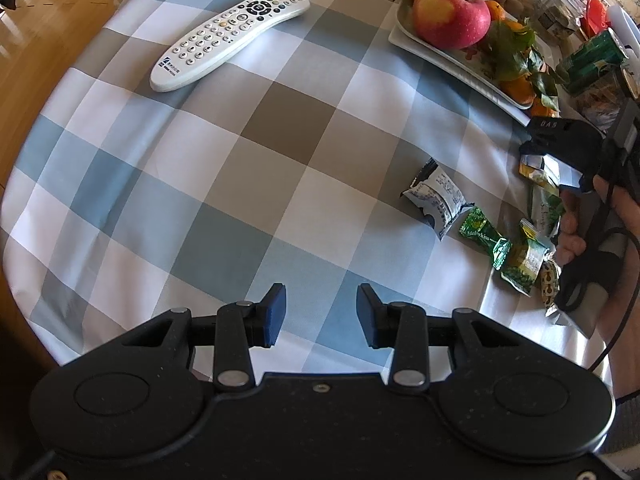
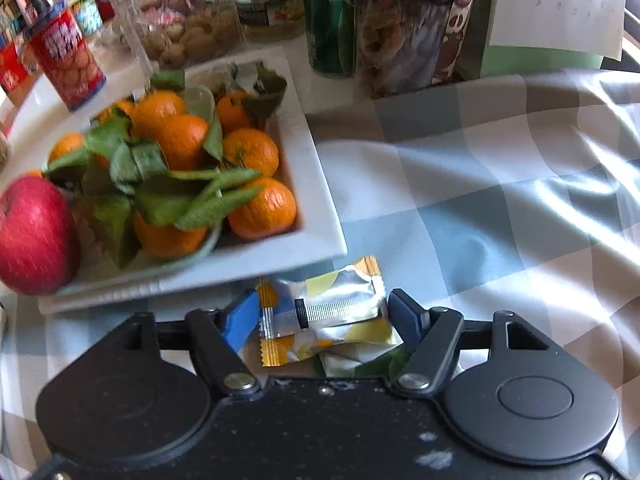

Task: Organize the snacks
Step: 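Close the right tool on the white-and-yellow snack packet, then lift the white-and-yellow packet with the right tool while the left tool grasps the silver packet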

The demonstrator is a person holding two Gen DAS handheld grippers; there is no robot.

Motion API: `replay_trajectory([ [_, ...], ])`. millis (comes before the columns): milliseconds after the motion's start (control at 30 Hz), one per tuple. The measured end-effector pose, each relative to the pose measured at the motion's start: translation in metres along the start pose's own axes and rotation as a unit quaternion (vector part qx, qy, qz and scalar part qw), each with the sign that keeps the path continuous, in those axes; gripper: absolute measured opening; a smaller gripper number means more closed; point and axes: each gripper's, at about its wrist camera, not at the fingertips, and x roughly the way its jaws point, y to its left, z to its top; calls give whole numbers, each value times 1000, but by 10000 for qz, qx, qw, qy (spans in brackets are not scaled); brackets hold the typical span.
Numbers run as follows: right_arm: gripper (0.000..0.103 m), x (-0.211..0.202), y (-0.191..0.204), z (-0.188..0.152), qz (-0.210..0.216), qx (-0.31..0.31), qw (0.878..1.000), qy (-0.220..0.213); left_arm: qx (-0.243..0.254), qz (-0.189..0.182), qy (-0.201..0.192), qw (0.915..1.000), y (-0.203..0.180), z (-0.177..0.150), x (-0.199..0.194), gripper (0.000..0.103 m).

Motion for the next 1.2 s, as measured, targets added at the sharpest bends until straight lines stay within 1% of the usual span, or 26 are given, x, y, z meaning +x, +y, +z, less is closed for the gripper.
replay_trajectory([
  [33,65,0,-1,-2,-11,-29,10000,4,0,2,4,10000,0,0,0,48],
  [167,58,-2,-4,-9,-32,-279,9996,-33,-19,8,25,10000,0,1,1,48],
  [233,52,-4,-8,-12,-11,-304,9995,-2,-42,-14,52,10000,1,1,2,48],
  [333,48,-10,-16,-17,57,-299,9995,85,-47,-20,67,10000,2,1,3,48],
  [433,46,-16,-28,-18,131,-159,9997,121,-46,28,48,10000,2,1,3,48],
  [533,46,-26,-43,-16,232,75,9997,58,-55,48,55,10000,2,2,5,48],
  [733,46,-57,-71,-23,457,245,9987,-21,-43,105,65,9999,2,2,8,48],
  [833,46,-74,-86,-39,566,255,9981,50,10,140,67,9999,1,1,10,48],
  [933,46,-87,-101,-64,608,199,9977,206,72,217,58,9997,-1,0,14,48],
  [1067,46,-98,-125,-101,879,336,9947,422,89,215,90,9997,-3,-1,19,48],
  [1200,47,-105,-147,-137,1048,519,9909,663,248,236,-86,9994,-10,-3,18,48],
])
